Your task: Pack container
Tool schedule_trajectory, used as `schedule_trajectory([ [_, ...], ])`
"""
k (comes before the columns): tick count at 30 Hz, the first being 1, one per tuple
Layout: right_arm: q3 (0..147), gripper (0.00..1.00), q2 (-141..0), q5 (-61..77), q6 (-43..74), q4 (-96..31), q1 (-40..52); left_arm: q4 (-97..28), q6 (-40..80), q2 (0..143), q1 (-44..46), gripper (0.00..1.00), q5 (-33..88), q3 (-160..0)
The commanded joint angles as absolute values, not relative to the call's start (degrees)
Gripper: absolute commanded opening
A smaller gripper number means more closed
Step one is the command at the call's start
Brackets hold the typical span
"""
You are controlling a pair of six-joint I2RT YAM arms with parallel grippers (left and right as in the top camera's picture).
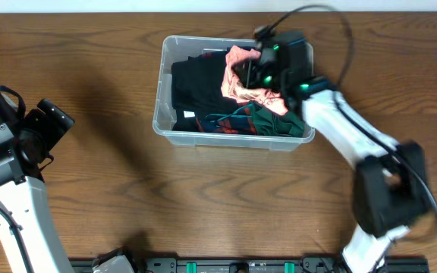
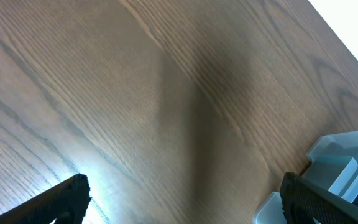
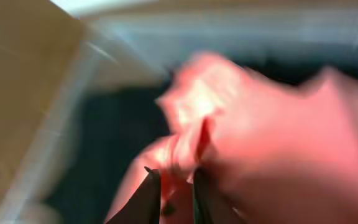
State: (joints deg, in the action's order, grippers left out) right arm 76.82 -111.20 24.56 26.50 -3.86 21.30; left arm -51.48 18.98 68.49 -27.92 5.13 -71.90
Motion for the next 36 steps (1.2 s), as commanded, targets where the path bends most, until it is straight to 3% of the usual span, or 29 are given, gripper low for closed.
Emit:
schedule_trajectory([
  [1,76.6,0.15,-116.8,24.1,26.1,-4.8,21.3,-51.6,17.8,68.6,-28.1,0.98,4.4,-71.8],
  [3,76.6,0.16,-118.4,24.1,26.1,-6.7,21.4,-51.6,17.8,68.6,-28.1,0.98,4.4,-71.8],
  [8,76.6,0.35,-115.9,27.9,23.4,-8.8,21.0,-51.6,17.8,68.6,-28.1,0.98,4.4,-71.8],
  [13,76.6,0.55,-105.9,35.9,23.4,-9.7,20.1,-51.6,17.8,68.6,-28.1,0.98,4.4,-71.8],
  [18,76.6,0.68,-93.9,37.3,15.7,-9.8,20.2,-51.6,17.8,68.6,-28.1,0.98,4.4,-71.8],
  [19,76.6,0.8,-91.3,36.8,12.3,-9.9,20.2,-51.6,17.8,68.6,-28.1,0.98,4.4,-71.8],
  [20,76.6,0.99,-88.9,35.4,9.2,-10.2,20.3,-51.6,17.8,68.6,-28.1,0.98,4.4,-71.8],
  [29,76.6,0.99,-73.8,19.5,2.3,-22.1,19.9,-51.6,17.8,68.6,-28.1,0.98,4.4,-71.8],
  [36,76.6,0.99,-64.8,7.2,-0.3,-22.6,15.1,-51.6,17.8,68.6,-28.1,0.98,4.4,-71.8],
])
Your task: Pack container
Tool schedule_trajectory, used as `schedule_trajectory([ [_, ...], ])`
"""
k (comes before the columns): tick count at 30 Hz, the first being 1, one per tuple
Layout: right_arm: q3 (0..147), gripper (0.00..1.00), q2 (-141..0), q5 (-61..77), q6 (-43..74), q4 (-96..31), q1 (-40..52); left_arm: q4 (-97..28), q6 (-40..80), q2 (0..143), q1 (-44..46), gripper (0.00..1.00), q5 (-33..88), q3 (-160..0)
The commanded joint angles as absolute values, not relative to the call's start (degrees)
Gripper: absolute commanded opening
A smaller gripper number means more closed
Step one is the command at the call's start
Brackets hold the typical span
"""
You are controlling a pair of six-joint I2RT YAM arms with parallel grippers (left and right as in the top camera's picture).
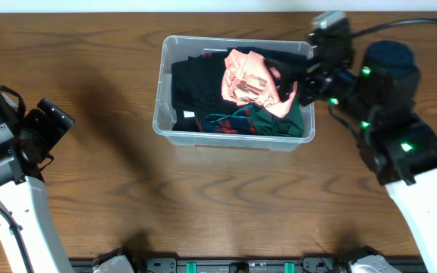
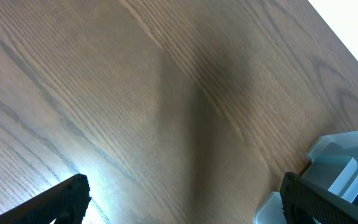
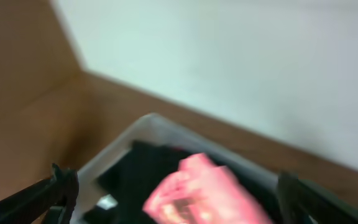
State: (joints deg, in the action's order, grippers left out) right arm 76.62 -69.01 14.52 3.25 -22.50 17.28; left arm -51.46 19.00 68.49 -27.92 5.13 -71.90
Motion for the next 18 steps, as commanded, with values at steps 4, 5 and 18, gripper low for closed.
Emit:
schedule_trajectory([
  [4,76.6,0.99,-58.3,7.2,-3.8,-28.2,12.0,-51.6,17.8,68.6,-28.1,0.98,4.4,-71.8],
  [5,76.6,0.99,-56.7,7.1,-4.4,-30.5,11.4,-51.6,17.8,68.6,-28.1,0.98,4.4,-71.8],
  [18,72.3,0.99,-42.9,-6.9,-4.4,-47.5,8.0,-51.6,17.8,68.6,-28.1,0.98,4.4,-71.8],
])
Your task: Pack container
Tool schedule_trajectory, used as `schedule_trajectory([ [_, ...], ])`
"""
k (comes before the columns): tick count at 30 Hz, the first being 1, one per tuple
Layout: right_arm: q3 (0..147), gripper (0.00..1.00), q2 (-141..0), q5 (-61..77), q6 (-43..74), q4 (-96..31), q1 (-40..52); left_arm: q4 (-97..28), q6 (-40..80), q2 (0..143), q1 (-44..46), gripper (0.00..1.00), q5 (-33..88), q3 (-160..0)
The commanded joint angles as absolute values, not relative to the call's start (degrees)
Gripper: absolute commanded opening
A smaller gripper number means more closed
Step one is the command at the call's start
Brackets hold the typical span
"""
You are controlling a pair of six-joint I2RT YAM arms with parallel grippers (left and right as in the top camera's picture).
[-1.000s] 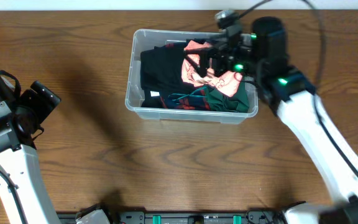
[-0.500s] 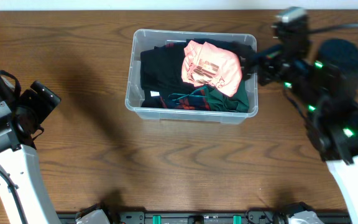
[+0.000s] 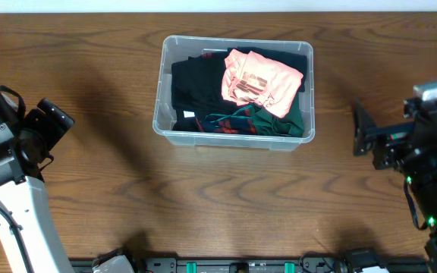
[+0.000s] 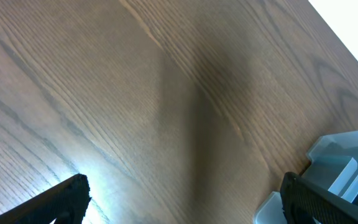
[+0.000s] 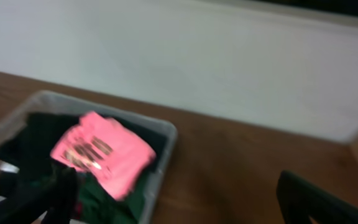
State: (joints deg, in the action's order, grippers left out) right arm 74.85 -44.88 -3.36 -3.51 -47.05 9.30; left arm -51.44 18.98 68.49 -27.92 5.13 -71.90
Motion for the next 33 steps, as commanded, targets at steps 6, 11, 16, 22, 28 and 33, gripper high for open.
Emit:
schedule_trajectory([
  [6,59.4,0.99,-34.2,-5.7,-4.4,-41.9,4.5,-51.6,17.8,68.6,-28.1,0.98,4.4,-71.8],
  [11,44.6,0.99,-25.8,-1.0,-4.3,-33.3,0.9,-51.6,17.8,68.6,-28.1,0.98,4.4,-71.8],
  [16,33.7,0.99,-19.4,2.0,-4.3,-29.4,0.1,-51.6,17.8,68.6,-28.1,0.98,4.4,-71.8],
  [22,24.8,0.99,-12.0,2.0,-3.8,-28.9,0.0,-51.6,17.8,68.6,-28.1,0.98,4.4,-71.8],
  [28,18.4,0.99,-4.8,2.0,-3.7,-28.9,0.0,-51.6,17.8,68.6,-28.1,0.98,4.4,-71.8],
  [33,13.4,0.99,-0.9,2.0,-3.7,-28.9,0.0,-51.6,17.8,68.6,-28.1,0.98,4.4,-71.8],
])
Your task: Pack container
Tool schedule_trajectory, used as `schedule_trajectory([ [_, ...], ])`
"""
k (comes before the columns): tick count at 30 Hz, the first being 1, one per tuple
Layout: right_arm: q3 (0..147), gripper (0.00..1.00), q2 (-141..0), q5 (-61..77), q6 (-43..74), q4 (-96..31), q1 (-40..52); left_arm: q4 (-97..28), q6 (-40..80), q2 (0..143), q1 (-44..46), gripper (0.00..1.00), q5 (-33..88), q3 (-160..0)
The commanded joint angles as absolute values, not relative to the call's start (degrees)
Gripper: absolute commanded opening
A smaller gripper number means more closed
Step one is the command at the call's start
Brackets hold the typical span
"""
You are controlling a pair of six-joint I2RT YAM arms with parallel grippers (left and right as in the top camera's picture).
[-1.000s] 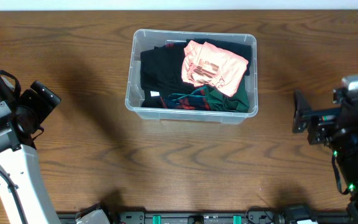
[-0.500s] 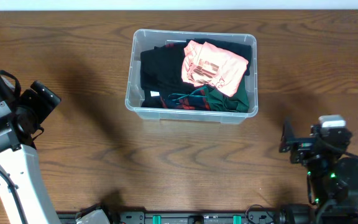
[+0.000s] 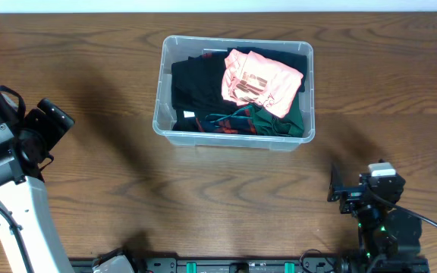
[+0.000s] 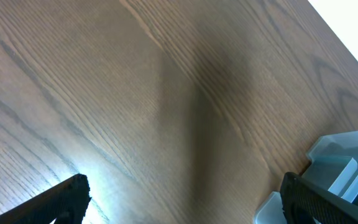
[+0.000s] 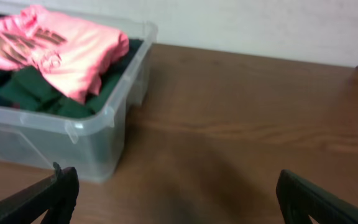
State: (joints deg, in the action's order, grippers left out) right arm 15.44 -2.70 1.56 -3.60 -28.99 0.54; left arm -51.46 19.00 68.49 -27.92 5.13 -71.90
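A clear plastic container (image 3: 159,98) stands at the back middle of the table. In it lie a black garment (image 3: 196,87), a green garment (image 3: 271,121) and, on top, a folded pink shirt (image 3: 260,80). My right gripper (image 3: 338,193) hovers open and empty near the front right, well clear of the container. From the right wrist, the gripper (image 5: 179,196) faces the container wall (image 5: 55,140) and the pink shirt (image 5: 48,43). My left gripper (image 3: 51,121) is at the far left, open (image 4: 182,199) and empty over bare wood, with the container's corner (image 4: 340,168) at its right.
The wooden table (image 3: 226,197) spreads all round the container. A pale wall (image 5: 260,25) rises behind the table's far edge. A black rail (image 3: 234,265) runs along the front edge between the arm bases.
My right arm has moved from the table's right side to the front right corner, lower and nearer the front edge, still open. The left arm and the clothes have not moved.
My right gripper was first shut on the pink shirt inside the container. It then stood open just right of the container, the shirt lying on the pile. After that it was farther right, and now it is at the front right. The left arm stayed put.
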Motion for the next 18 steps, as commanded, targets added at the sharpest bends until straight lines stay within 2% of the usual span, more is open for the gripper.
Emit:
schedule_trajectory([
  [1,12.5,0.99,-0.2,2.0,-3.7,-28.9,0.0,-51.6,17.8,68.6,-28.1,0.98,4.4,-71.8],
  [18,7.9,0.99,-0.3,2.0,-3.7,-28.5,0.0,-51.6,17.8,68.6,-28.1,0.98,4.4,-71.8],
])
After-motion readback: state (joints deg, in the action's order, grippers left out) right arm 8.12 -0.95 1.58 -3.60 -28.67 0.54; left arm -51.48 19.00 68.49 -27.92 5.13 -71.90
